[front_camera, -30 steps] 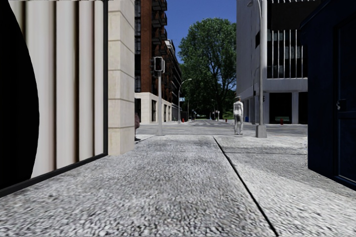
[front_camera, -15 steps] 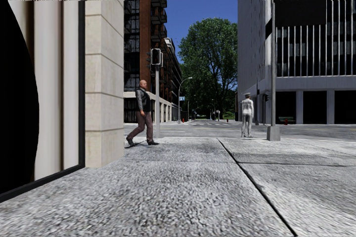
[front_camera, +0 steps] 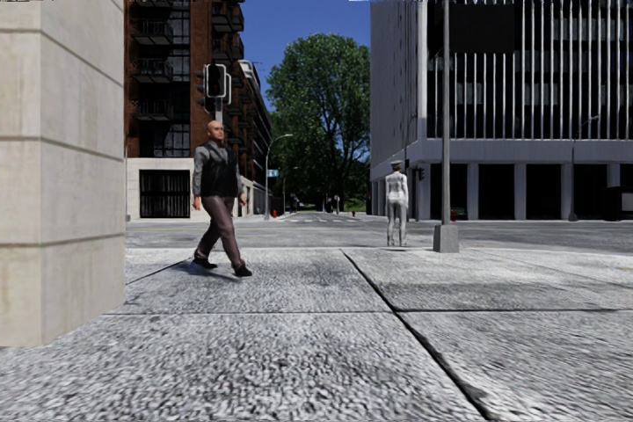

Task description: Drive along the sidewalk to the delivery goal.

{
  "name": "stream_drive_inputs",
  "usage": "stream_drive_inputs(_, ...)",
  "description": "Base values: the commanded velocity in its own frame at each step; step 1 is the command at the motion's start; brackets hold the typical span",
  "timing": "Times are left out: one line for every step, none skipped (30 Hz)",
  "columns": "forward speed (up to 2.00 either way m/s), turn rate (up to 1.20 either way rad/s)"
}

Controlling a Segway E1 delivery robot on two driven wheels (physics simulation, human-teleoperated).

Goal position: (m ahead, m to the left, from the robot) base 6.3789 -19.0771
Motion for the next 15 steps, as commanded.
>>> stream_drive_inputs(1.26, -0.69)
stream_drive_inputs(1.25, -0.69)
stream_drive_inputs(1.25, -0.69)
stream_drive_inputs(1.25, -0.69)
stream_drive_inputs(1.25, -0.69)
stream_drive_inputs(1.25, -0.69)
stream_drive_inputs(1.25, -0.69)
stream_drive_inputs(1.25, -0.69)
stream_drive_inputs(1.25, -0.69)
stream_drive_inputs(1.25, -0.69)
stream_drive_inputs(1.25, -0.69)
stream_drive_inputs(1.25, -0.69)
stream_drive_inputs(1.25, -0.70)
stream_drive_inputs(1.25, -0.74)
stream_drive_inputs(1.25, -0.78)
